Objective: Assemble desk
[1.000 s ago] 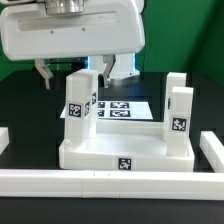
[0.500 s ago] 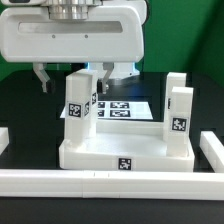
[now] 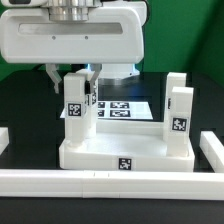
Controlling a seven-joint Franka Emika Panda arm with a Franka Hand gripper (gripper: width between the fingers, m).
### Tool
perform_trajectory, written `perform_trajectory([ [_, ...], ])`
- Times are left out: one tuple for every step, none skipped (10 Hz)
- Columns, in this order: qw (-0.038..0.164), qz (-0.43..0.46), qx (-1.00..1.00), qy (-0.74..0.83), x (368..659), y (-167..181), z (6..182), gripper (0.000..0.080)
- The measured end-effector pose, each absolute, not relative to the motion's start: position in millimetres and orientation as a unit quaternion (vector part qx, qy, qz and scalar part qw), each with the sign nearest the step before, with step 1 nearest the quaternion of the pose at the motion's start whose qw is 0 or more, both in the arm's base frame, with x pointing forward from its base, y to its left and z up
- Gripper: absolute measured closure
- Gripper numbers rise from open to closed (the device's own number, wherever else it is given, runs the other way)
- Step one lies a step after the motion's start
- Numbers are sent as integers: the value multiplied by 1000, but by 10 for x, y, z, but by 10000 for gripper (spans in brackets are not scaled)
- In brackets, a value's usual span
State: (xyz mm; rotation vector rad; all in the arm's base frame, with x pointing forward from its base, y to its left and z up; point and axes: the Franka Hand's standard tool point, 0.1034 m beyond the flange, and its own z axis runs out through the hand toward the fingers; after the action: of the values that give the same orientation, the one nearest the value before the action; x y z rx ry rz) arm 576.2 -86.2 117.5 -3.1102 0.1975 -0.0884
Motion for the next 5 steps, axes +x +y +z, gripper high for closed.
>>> perform_trajectory([
  [12,-28,-997,71,5762,-862,1174,512],
  [12,-28,-997,71,5762,-862,1174,512],
  [13,-28,-996,85,5761,-862,1172,512],
  [15,-27,-992,121,5761,-854,1170,512],
  [17,-27,-988,151,5761,-848,1165,512],
])
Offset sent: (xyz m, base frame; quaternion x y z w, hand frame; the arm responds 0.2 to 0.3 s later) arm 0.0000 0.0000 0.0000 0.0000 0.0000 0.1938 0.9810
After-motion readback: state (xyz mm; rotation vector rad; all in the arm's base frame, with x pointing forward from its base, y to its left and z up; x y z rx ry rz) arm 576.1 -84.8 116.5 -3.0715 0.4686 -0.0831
